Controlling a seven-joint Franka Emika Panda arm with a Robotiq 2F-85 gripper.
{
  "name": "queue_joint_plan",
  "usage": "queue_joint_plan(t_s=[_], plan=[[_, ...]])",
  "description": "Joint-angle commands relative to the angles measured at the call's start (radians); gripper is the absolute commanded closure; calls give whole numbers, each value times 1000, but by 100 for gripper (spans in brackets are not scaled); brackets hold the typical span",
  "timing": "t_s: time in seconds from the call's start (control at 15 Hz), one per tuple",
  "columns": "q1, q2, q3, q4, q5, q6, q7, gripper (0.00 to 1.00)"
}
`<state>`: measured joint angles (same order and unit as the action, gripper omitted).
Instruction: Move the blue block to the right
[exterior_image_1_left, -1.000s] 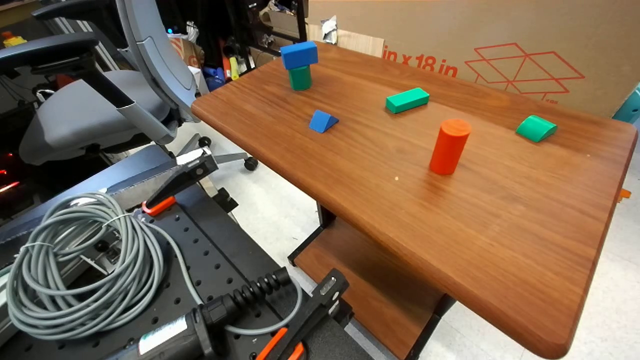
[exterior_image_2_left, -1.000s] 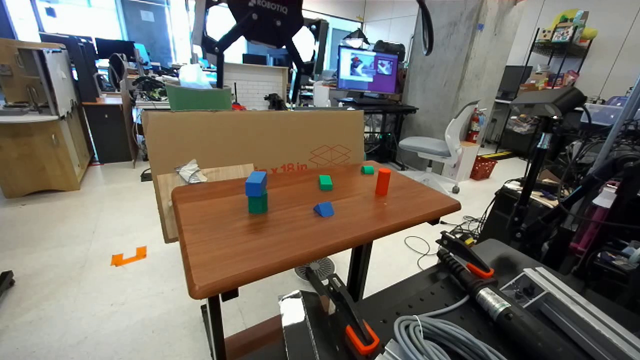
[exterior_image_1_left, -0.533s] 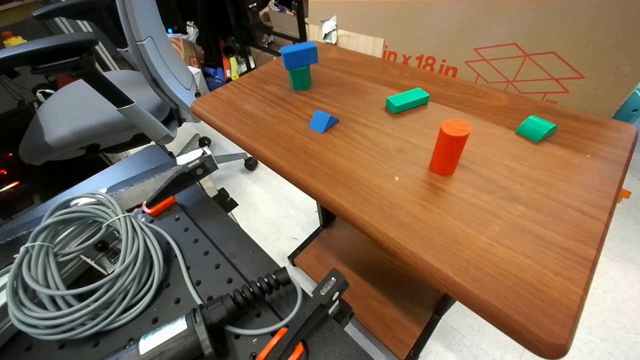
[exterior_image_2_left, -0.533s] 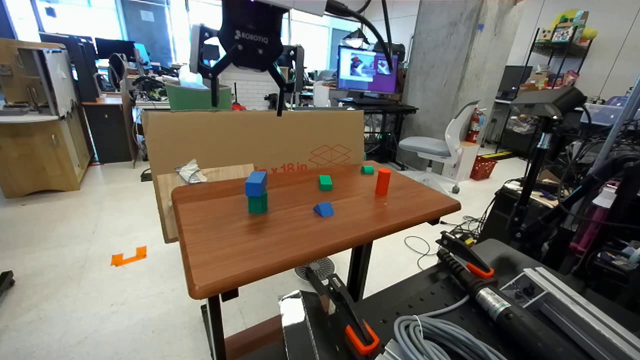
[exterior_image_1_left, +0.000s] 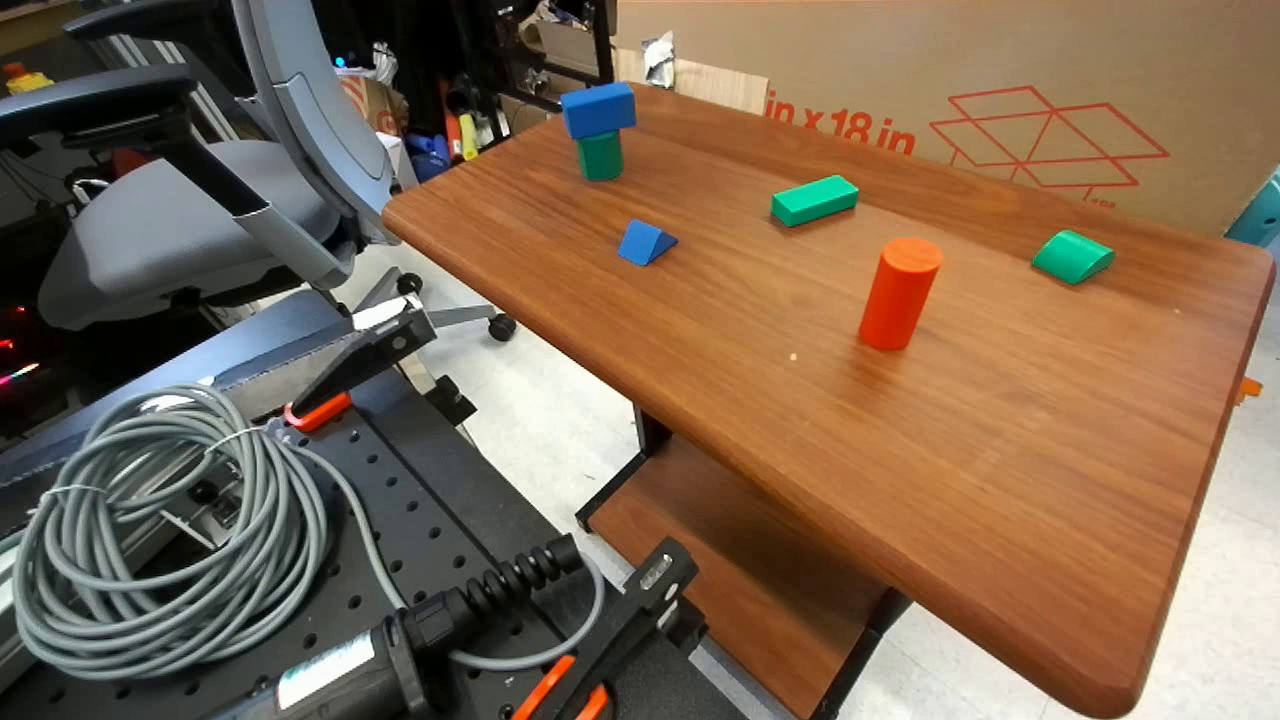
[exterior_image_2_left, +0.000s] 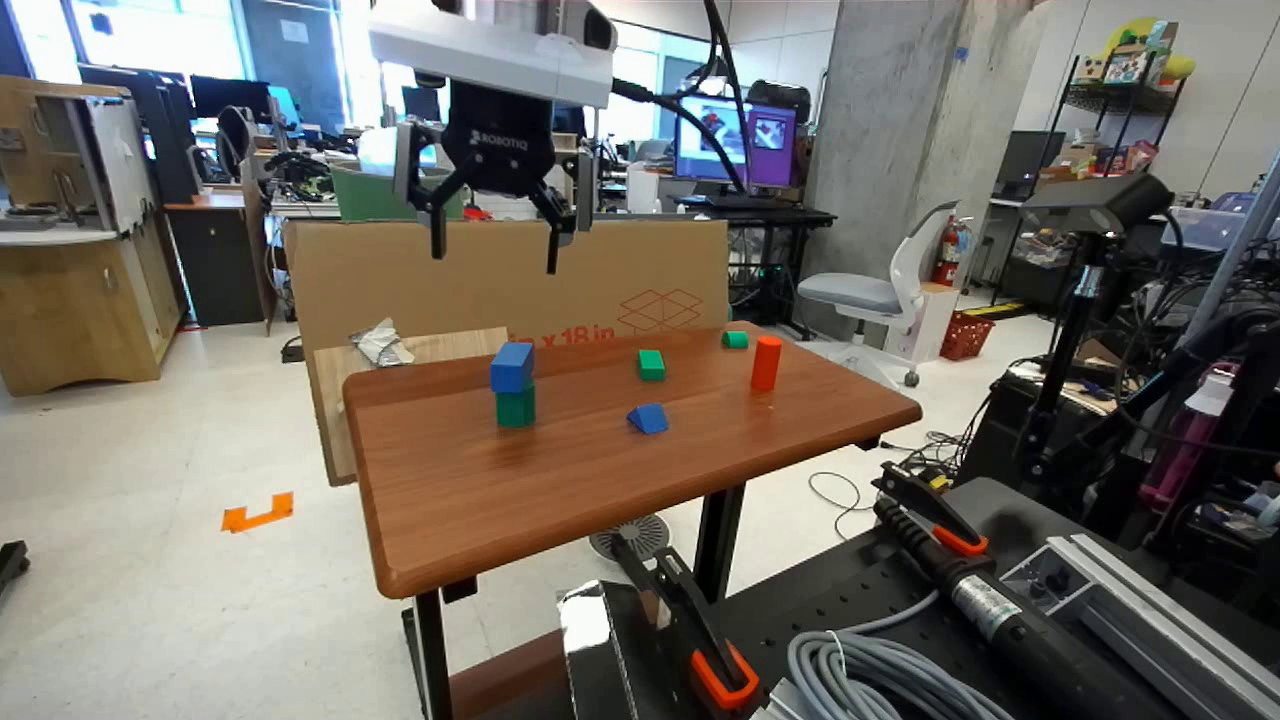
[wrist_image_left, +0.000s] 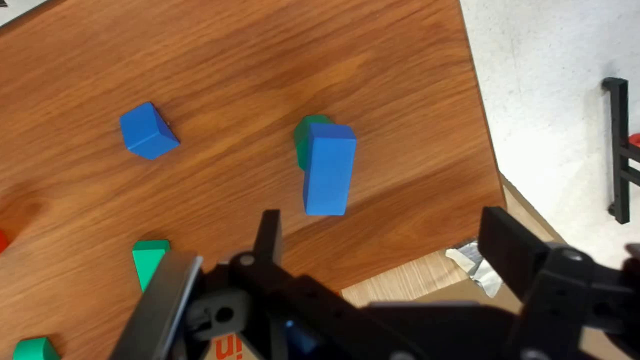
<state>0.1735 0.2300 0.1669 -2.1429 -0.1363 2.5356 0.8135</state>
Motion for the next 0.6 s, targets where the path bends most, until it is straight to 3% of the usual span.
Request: queue_joint_plan(t_s=[0.0, 0.53], plan=[[53, 70, -58, 75, -26, -51, 37, 0], [87, 162, -103, 142, -9, -119, 24, 0]])
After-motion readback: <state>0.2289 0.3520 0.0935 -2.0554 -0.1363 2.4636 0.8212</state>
